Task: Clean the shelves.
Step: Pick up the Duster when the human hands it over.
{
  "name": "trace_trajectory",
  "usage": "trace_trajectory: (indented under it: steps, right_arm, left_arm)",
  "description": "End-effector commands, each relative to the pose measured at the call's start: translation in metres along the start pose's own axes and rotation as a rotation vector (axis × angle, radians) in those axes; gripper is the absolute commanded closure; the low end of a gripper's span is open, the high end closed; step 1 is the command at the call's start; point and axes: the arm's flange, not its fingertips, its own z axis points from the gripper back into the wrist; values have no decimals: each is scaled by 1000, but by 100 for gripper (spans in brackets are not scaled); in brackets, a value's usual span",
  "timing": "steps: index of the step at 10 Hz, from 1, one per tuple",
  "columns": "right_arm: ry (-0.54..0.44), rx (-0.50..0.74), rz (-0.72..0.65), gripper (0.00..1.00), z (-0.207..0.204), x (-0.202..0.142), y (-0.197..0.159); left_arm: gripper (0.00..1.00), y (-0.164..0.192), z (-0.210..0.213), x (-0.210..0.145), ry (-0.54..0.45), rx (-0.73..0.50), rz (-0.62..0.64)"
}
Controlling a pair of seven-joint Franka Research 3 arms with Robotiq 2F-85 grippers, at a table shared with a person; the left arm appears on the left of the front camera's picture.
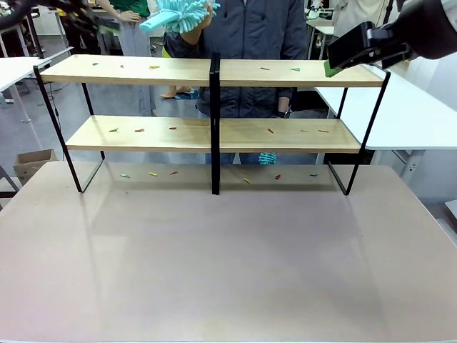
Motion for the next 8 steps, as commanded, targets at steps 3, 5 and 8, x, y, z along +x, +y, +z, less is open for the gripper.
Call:
trace_trajectory:
  steps: [3,5,8]
  right_arm:
    - [0,5,-5,0,0,0,0]
    - [0,5,-5,0,0,0,0]
    - [0,5,-5,0,0,0,0]
  left_arm:
    - [0,9,-49,23,44,-55,73]
    - [0,13,-56,24,22,-40,73]
    - [12,16,-59,24,52,-27,77]
